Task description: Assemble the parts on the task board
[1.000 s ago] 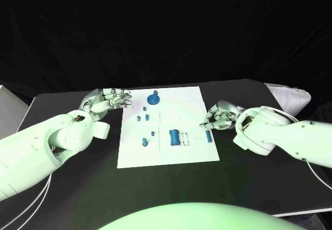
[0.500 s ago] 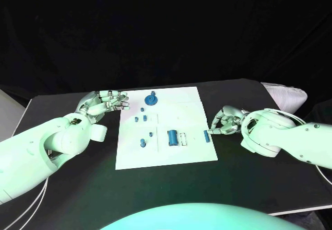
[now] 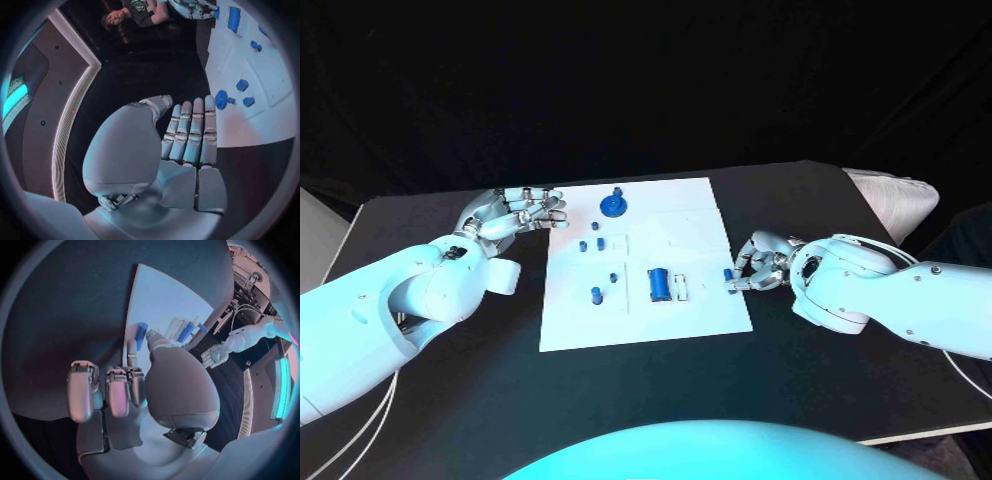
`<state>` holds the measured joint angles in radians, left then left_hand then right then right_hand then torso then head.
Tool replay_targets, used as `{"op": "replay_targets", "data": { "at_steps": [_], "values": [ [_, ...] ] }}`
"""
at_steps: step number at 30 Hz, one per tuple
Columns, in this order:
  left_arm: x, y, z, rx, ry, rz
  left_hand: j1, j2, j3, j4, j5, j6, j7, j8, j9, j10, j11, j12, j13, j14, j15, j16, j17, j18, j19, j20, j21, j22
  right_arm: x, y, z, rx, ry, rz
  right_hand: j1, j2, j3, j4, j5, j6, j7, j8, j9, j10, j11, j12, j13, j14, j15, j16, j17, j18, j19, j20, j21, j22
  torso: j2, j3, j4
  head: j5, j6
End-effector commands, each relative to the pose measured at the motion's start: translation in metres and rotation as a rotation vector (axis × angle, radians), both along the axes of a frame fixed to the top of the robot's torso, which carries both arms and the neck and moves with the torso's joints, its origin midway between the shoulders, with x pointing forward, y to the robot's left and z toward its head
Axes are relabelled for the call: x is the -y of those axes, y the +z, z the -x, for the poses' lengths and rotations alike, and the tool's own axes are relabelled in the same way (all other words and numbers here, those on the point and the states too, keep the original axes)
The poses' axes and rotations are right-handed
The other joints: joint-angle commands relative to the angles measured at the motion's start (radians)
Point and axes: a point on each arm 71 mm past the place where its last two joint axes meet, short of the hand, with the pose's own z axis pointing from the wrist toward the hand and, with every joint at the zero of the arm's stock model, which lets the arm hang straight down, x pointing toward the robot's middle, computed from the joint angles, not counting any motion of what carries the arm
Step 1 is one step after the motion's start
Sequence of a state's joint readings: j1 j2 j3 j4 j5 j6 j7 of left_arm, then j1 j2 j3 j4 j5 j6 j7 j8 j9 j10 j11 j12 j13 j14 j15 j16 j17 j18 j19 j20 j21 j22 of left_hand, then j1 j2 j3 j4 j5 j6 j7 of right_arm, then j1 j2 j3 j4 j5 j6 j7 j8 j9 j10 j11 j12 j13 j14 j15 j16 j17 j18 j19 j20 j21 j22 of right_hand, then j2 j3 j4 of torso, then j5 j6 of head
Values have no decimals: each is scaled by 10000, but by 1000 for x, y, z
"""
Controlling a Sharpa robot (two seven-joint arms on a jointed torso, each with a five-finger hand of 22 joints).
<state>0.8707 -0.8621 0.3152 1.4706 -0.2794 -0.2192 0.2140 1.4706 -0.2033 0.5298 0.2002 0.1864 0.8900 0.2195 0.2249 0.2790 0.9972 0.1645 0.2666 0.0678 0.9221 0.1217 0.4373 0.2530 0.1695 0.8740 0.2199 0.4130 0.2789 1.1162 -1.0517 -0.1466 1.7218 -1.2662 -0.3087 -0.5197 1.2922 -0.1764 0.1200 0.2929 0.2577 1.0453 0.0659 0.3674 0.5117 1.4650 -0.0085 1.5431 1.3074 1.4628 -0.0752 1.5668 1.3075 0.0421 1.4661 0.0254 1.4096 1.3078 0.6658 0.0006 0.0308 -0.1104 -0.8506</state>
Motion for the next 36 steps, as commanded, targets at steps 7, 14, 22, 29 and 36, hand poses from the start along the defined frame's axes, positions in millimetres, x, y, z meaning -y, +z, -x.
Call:
{"op": "replay_targets", "data": {
  "at_steps": [7, 14, 22, 29, 36],
  "values": [
    [1, 1, 1, 34, -135, 132, 14, 54, -21, 50, 1, 76, -16, 33, -4, 25, -4, -24, 13, 64, 1, -33, 16, 122, 94, 8, -36, -8, -5, -6, -3, 268, 444, 801, -24, -3, -74, -39, -45, 73, -39, -43, -20, 884, -38, -56, 2427, 1068, -19, 17, 2578, -86, 759, 25, -47, 1921, 3, -7, 3, 61, -97],
    [0, 1, 1, 21, -123, 114, 24, 58, -19, 55, 3, 80, -16, 40, -6, 30, -7, -22, 12, 74, -4, -40, 30, 122, 114, 3, -47, -17, -10, -12, -4, 565, 856, 1436, 451, -65, 36, -83, -88, 100, -63, -84, -53, 882, -66, -64, 2424, 1067, -49, 15, 2574, -89, 763, -4, -39, 1931, -1, -6, -6, 99, -154],
    [0, 1, 1, 0, -138, 109, 24, 58, -19, 55, 3, 80, -16, 40, -6, 30, -7, -22, 12, 74, -4, -40, 30, 122, 114, 3, -47, -17, -16, -14, -4, 568, 1010, 1512, 1708, -99, 1266, -331, 515, 219, -97, -205, -167, 873, -106, -80, 2421, 1067, -95, 13, 2571, -89, 765, -55, -58, 1940, -14, -14, -6, 90, -160],
    [0, 1, 1, -8, -137, 97, 24, 58, -19, 55, 3, 80, -16, 40, -6, 30, -7, -22, 12, 74, -4, -40, 30, 122, 114, 3, -47, -17, -21, -15, -3, 475, 886, 1160, 1665, -426, 2521, -559, 1490, 332, -82, -140, -102, 893, -102, -43, 2448, 1073, -84, 25, 2599, -97, 777, -55, -32, 1971, -16, -16, -1, 64, -151],
    [-1, 0, 1, -21, -117, 69, 28, 59, -19, 64, 3, 77, -14, 44, -10, 29, -6, -24, 10, 78, -5, -50, 42, 121, 128, 0, -60, -27, -25, -12, 0, 482, 779, 791, 1226, -563, 3091, -755, 1961, 254, -93, 3, 76, 915, -111, -8, 2471, 1080, -93, 40, 2633, -111, 794, -59, 35, 2011, -10, -17, -12, 65, -148]
  ]
}}
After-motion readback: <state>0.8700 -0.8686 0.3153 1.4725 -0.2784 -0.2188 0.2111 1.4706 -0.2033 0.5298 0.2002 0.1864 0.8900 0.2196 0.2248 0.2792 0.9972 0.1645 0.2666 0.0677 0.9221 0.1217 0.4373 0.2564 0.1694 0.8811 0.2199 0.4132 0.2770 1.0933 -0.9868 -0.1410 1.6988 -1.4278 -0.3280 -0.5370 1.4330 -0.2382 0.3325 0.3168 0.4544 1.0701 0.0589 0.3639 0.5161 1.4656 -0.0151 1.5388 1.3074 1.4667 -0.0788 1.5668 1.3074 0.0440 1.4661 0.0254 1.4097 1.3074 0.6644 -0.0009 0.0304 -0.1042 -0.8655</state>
